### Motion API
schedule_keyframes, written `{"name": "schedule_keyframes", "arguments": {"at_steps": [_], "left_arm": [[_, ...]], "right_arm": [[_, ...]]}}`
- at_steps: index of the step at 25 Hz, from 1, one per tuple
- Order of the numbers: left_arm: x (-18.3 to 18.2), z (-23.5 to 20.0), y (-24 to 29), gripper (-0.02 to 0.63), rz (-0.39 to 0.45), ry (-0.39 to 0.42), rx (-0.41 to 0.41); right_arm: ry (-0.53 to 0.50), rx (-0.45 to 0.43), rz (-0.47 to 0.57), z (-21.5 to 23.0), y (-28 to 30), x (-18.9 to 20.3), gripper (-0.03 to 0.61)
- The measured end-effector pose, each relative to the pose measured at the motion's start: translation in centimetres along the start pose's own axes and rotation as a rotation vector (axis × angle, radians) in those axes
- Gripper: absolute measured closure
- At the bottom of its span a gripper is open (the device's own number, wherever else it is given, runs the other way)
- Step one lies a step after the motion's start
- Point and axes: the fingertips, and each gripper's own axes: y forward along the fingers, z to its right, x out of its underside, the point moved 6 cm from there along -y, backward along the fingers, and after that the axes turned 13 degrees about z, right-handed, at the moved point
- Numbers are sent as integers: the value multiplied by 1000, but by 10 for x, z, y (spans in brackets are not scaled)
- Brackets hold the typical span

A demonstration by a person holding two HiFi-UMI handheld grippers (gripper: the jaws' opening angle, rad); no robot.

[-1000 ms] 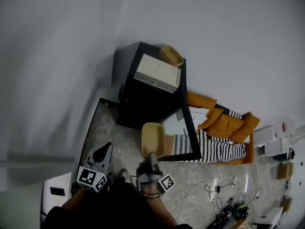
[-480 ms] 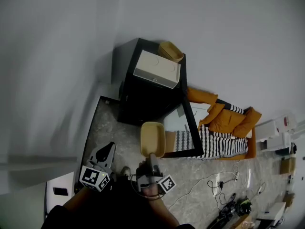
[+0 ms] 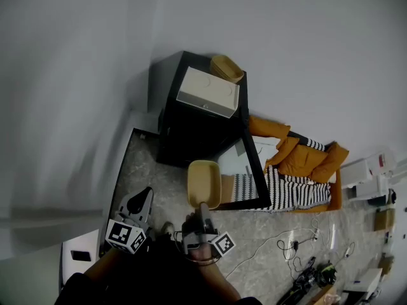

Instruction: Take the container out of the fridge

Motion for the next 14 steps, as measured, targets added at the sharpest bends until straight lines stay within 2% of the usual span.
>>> {"name": "schedule_keyframes", "arguments": {"at_steps": [14], "left_arm": [[2, 2, -1, 609, -3, -3, -4]], "right_arm": [[14, 6, 8, 4, -4, 0, 383]]}}
